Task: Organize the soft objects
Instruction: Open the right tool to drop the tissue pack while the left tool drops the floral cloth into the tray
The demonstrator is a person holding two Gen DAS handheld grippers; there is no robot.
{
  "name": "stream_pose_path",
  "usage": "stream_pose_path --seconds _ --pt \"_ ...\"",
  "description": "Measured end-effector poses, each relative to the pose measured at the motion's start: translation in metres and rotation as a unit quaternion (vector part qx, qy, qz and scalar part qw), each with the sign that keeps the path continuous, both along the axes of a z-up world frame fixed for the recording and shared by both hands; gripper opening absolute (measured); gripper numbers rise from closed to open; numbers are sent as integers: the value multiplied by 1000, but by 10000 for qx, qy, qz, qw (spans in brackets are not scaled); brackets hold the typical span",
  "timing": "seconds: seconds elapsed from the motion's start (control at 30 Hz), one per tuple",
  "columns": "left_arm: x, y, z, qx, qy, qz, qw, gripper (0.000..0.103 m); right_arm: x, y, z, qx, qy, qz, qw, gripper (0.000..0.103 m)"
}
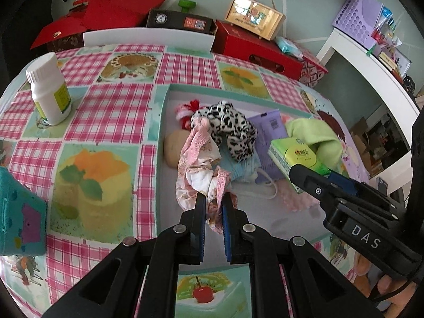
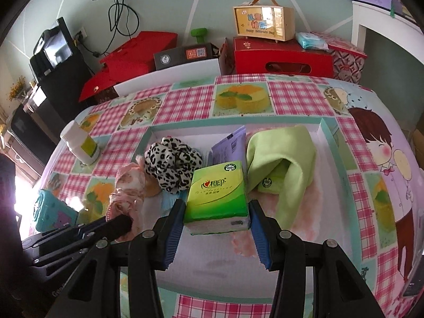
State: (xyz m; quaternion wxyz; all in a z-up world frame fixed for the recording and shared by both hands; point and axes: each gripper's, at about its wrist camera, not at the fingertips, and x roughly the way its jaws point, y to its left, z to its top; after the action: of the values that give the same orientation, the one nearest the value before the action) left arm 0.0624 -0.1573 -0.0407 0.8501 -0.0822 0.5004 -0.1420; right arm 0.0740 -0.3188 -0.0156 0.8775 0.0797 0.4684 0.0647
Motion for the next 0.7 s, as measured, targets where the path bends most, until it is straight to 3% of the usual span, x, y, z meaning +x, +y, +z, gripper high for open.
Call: stream_pose_path --seconds 0.23,0.33,0.63,0.7 --pt "-1 1 -5 37 130 -7 9999 14 1 7 -3 -144 142 108 9997 53" --pt "0 3 -5 35 181 47 9998 33 1 9 -1 -229 129 98 9996 65" --pt "-4 15 10 -1 -92 202 9998 48 1 9 1 -408 168 10 9990 70" --pt "-4 18 13 20 -172 263 9995 55 1 10 1 -467 173 0 9988 75"
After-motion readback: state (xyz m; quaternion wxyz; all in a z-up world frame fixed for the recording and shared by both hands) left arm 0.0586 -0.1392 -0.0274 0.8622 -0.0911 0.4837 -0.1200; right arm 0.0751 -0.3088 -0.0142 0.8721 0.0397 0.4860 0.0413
